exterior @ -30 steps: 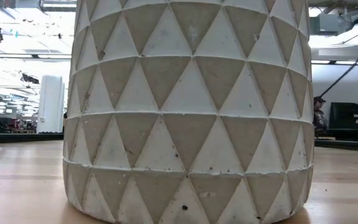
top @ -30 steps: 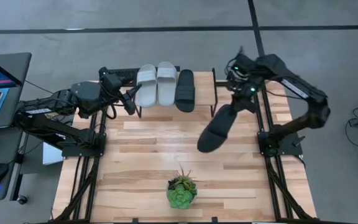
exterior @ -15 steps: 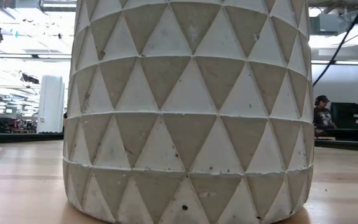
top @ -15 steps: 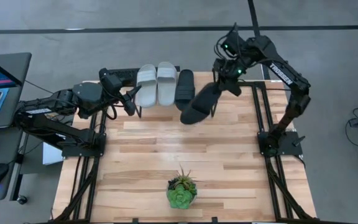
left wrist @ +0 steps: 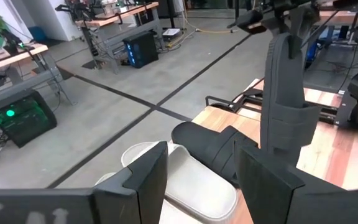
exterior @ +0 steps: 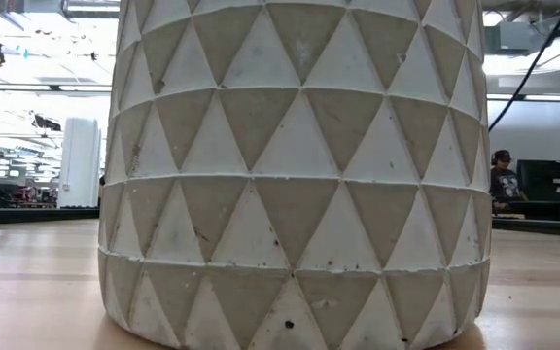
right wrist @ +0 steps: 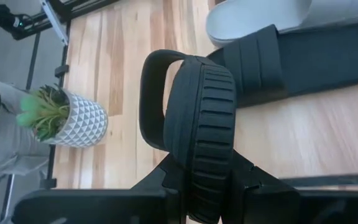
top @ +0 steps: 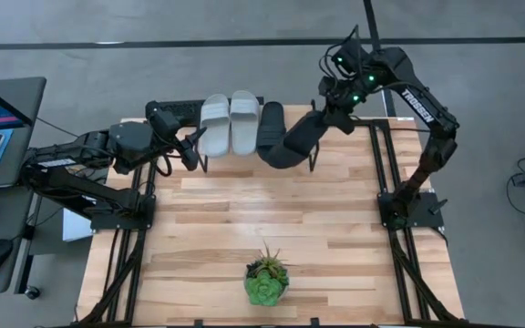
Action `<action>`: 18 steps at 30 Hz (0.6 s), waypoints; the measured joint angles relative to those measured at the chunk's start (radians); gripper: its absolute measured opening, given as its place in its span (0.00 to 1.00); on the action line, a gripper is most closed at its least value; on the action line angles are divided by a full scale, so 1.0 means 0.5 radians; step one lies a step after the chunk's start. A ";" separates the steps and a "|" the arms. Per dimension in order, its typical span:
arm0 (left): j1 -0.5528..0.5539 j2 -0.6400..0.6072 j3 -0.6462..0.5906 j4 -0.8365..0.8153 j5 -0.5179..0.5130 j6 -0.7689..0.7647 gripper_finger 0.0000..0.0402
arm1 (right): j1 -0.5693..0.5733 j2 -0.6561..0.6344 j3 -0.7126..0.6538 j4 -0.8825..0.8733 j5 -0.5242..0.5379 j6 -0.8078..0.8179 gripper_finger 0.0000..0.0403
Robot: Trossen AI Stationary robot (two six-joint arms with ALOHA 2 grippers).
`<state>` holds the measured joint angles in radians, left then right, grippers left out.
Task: Pick and place slides into the shelf
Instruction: Put the black slide on the shelf
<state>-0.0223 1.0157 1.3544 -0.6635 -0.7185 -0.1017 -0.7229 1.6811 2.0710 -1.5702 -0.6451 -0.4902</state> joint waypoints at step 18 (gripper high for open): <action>0.000 0.000 0.000 0.000 0.005 0.000 0.43 | 0.017 -0.288 -0.495 0.000 0.203 0.135 0.11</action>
<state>-0.0223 1.0157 1.3544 -0.6635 -0.7161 -0.1018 -0.7145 1.5370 1.8236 -1.5700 -0.5436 -0.4225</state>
